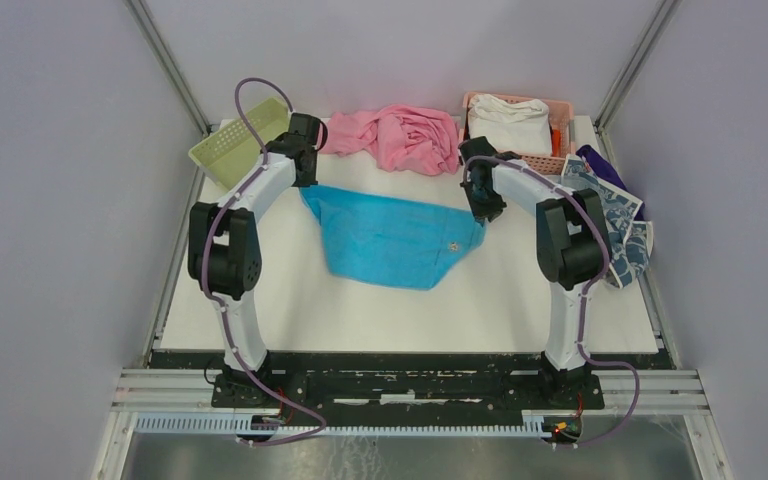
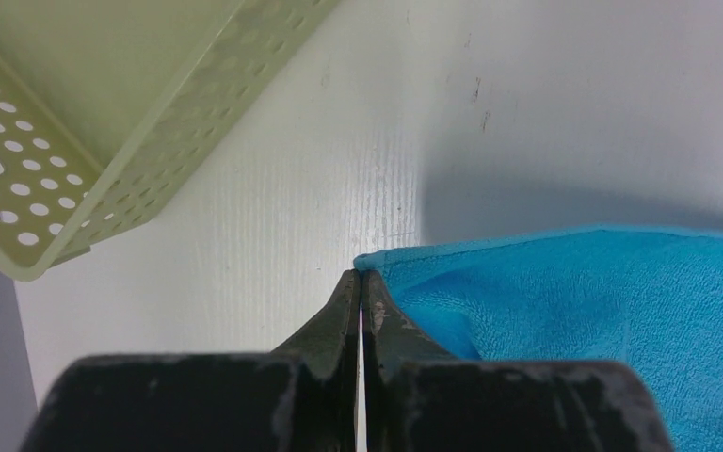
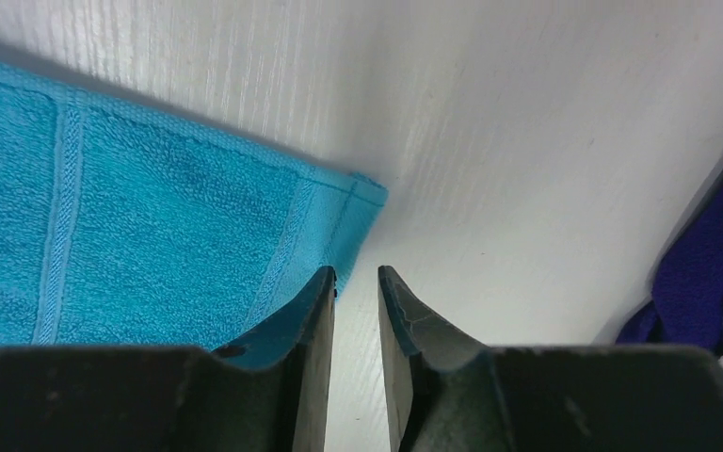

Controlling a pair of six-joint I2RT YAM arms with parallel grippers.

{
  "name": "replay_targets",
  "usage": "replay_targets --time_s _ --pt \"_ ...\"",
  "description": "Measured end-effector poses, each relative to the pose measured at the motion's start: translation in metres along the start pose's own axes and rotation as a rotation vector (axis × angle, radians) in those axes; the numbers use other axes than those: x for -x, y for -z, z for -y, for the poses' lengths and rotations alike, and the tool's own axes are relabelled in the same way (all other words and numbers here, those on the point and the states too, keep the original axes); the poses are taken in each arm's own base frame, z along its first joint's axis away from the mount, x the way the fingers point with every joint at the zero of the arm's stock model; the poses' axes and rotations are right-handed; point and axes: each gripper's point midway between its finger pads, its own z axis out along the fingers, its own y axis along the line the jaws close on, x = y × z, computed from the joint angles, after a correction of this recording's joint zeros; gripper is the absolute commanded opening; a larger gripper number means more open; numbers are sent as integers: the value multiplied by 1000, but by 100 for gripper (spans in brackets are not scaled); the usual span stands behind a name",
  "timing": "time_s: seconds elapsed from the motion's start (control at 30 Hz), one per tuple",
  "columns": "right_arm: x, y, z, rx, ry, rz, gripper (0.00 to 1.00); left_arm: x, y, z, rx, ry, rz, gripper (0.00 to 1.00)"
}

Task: Roll the towels
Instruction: Flatten out the towel at the center of the board.

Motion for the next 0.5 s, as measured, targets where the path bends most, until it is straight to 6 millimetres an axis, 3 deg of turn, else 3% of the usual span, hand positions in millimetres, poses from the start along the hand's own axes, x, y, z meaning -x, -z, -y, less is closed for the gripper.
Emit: replay_targets --time_s 0.3,0.5 --pt "25 9 12 100 -25 60 37 -4 -2 2 -9 -26 -11 3" --pt "45 8 6 168 -23 98 37 -7 -3 3 -16 -29 -19 3"
